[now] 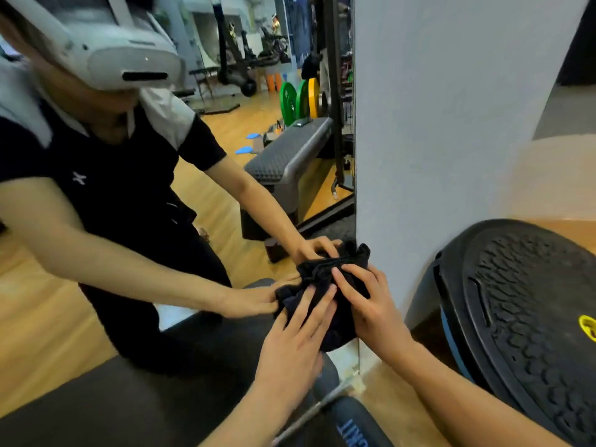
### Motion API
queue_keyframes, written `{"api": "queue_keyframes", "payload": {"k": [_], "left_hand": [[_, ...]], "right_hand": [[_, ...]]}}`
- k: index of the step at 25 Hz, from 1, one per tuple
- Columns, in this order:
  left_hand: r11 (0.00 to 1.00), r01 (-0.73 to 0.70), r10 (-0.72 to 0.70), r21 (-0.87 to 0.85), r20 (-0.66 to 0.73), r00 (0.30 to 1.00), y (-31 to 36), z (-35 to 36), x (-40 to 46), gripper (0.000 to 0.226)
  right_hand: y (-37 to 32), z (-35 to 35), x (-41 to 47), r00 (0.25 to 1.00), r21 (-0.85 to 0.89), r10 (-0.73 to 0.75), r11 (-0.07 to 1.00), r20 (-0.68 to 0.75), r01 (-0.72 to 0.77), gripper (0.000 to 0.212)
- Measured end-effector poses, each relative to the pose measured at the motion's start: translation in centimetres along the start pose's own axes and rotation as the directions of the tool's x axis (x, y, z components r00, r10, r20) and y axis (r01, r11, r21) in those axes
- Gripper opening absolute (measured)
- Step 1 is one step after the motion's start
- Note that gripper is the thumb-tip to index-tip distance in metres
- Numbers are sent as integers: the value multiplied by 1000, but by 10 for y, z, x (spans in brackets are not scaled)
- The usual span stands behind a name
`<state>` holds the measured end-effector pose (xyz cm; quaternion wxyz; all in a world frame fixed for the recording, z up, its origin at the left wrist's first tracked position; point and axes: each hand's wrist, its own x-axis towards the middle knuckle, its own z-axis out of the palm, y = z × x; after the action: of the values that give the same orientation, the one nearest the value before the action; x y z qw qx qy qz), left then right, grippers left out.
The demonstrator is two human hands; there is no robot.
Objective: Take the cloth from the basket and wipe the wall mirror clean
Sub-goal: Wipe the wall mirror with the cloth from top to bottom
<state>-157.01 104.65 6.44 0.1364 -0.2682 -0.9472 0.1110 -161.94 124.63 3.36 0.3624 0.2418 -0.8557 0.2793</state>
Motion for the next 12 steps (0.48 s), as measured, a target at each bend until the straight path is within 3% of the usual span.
{"api": "queue_keyframes", "payload": {"k": [4,9,12], "left_hand": [[997,55,-47,48,-145,988,-44,-135,24,95],[983,93,-41,159,-300,953,-109,-291,42,78],[976,149,-82,161,-360,929,-149,-379,47,78]], "right_hand": [[-48,-76,115,990,8,-59,998,-130,60,41],[-119,-173,259,968,40,-147,987,-202,158,67],[-167,-218,344,942,62,-211,970,-263,235,66]]}}
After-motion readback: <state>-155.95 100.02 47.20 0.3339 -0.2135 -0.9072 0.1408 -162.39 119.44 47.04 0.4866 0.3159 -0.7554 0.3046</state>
